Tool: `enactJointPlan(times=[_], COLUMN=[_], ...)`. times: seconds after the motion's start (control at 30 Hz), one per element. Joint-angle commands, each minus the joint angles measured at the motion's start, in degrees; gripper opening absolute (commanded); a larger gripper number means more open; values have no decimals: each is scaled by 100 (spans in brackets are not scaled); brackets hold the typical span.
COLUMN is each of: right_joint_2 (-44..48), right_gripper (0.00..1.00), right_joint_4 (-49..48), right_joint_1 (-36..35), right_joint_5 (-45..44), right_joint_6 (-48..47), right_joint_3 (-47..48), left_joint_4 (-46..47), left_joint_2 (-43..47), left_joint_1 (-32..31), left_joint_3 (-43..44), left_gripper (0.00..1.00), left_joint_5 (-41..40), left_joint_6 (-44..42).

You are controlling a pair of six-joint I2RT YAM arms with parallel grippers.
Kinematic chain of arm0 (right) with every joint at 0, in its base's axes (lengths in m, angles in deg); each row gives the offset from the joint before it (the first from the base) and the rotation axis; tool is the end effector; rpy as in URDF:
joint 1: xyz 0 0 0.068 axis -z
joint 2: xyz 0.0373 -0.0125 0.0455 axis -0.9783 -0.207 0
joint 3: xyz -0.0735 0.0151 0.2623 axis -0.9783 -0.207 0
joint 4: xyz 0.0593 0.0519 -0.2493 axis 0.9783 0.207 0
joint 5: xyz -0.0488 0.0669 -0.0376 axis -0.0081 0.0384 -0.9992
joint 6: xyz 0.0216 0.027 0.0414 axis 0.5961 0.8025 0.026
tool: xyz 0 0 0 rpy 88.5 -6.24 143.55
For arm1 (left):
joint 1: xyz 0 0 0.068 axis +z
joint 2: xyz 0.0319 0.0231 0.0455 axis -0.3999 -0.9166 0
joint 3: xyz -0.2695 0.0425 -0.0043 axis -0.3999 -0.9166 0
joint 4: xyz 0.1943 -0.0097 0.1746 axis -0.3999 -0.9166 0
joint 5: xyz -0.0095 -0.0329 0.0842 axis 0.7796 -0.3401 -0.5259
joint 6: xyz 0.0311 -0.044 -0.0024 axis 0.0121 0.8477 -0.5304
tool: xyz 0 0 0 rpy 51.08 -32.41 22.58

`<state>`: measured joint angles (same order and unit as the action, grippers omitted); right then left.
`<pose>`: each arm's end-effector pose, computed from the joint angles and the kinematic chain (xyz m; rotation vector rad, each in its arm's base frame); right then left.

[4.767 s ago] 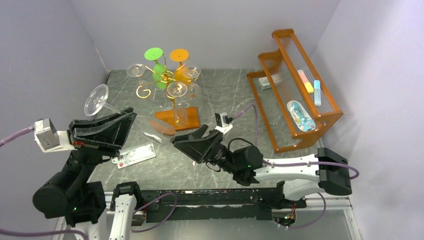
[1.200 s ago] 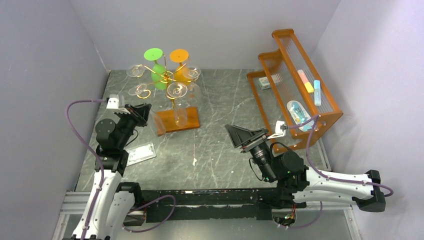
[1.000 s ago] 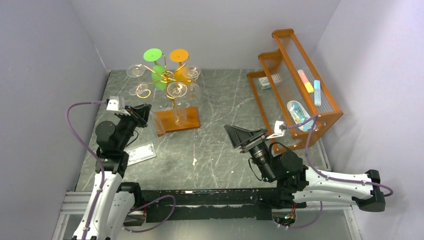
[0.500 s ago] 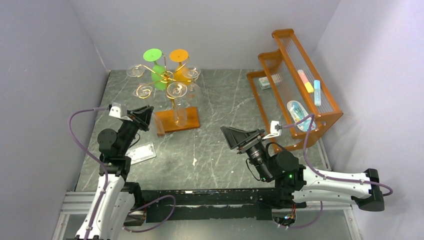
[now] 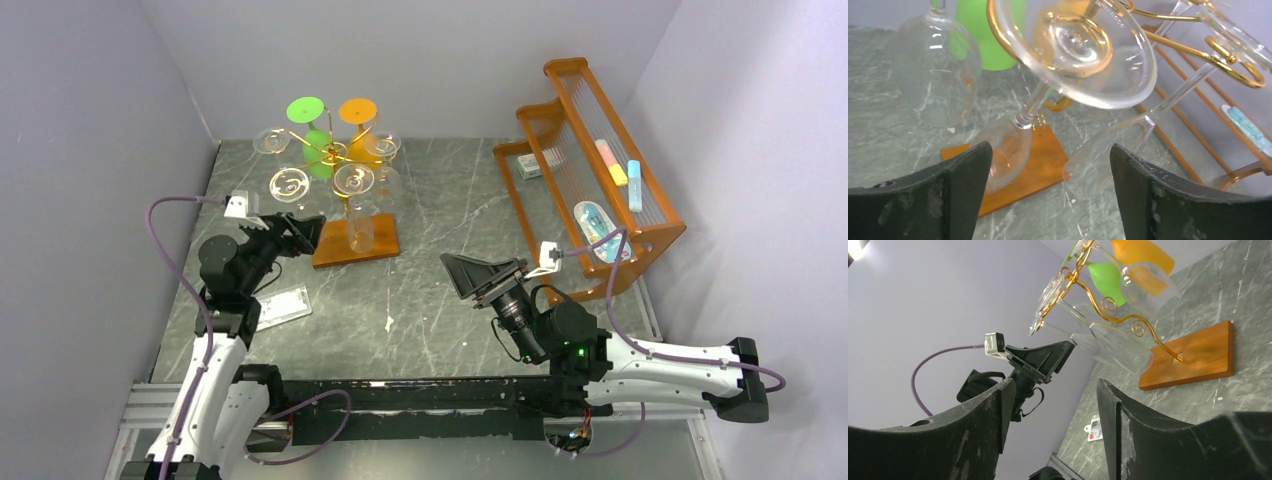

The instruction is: Place the wine glass upside down on the wine glass rack

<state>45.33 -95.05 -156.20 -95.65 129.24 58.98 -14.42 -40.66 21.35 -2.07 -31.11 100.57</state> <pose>0.0578 0.1486 0.3298 0.3443 1.4466 1.2453 0.1758 -0.0193 0.2892 -0.0013 1.5859 -0.6204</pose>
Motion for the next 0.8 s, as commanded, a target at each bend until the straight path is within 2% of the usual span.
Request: enactJointPlan(times=[0.0, 0.13, 0.43, 0.6, 0.77], right_joint_2=[-11, -26, 143, 161, -95], right_gripper=[64, 64, 68, 79, 99], right_joint_4=[21, 209, 1182, 2657, 4881], right_joint_1=[22, 26, 28, 27, 26], right_joint_5=[-105, -146, -388, -412, -807], right_joint_6=[128, 196, 428, -81, -289], right_joint_3=[24, 85, 217, 670, 1546], left_joint_4=[-1109, -1783, -4053, -5222, -6151], left_joint_2=[14, 325, 1008, 1363, 1501], left_joint_1=[-33, -33, -33, -33, -35], left_joint_3=[460, 543, 1070, 1712, 2684], left_gripper=[96, 97, 96, 96, 97], left_joint_5=[-203, -232, -235, -510, -1311], left_joint_6=[-2, 99, 648, 249, -373])
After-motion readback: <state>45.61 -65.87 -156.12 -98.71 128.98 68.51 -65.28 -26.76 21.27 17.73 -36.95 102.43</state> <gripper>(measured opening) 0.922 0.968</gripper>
